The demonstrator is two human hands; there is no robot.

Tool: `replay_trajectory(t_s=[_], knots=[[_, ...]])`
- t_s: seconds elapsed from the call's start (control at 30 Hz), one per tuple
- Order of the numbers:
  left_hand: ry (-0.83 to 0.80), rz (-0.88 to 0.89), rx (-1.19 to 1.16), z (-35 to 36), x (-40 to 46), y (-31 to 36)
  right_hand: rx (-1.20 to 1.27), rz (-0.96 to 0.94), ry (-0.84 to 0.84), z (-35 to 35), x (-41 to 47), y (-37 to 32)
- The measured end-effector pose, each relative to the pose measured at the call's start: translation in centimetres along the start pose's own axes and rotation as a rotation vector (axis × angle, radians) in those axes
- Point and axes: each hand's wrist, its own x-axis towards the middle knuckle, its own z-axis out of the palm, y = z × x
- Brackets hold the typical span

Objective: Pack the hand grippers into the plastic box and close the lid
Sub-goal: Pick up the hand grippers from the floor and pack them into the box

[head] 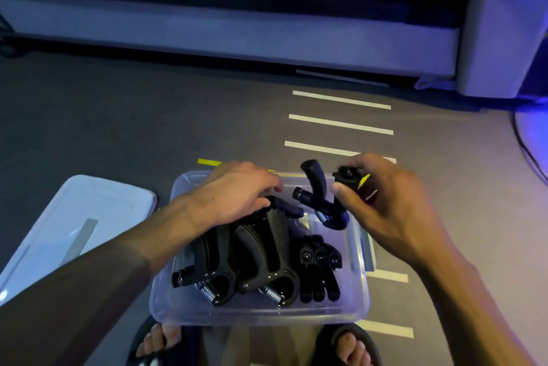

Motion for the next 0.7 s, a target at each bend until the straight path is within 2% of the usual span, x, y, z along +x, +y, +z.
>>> replay_trajectory(t_s=[0.3, 0.6, 0.7], knots=[[-0.065, 0.032, 0.201, 1.9, 1.0, 0.1, -0.15, 0.059, -0.104, 4.0, -0.2, 1.0], [-0.055, 0.071, 0.189, 2.7, 0.6, 0.0, -0.22, 0.129, -0.179, 6.3, -1.0, 1.3], [-0.039, 0.083, 0.176, 2.9, 0.5, -0.2, -0.295, 0.2, -0.3, 5.4, -0.6, 1.1]])
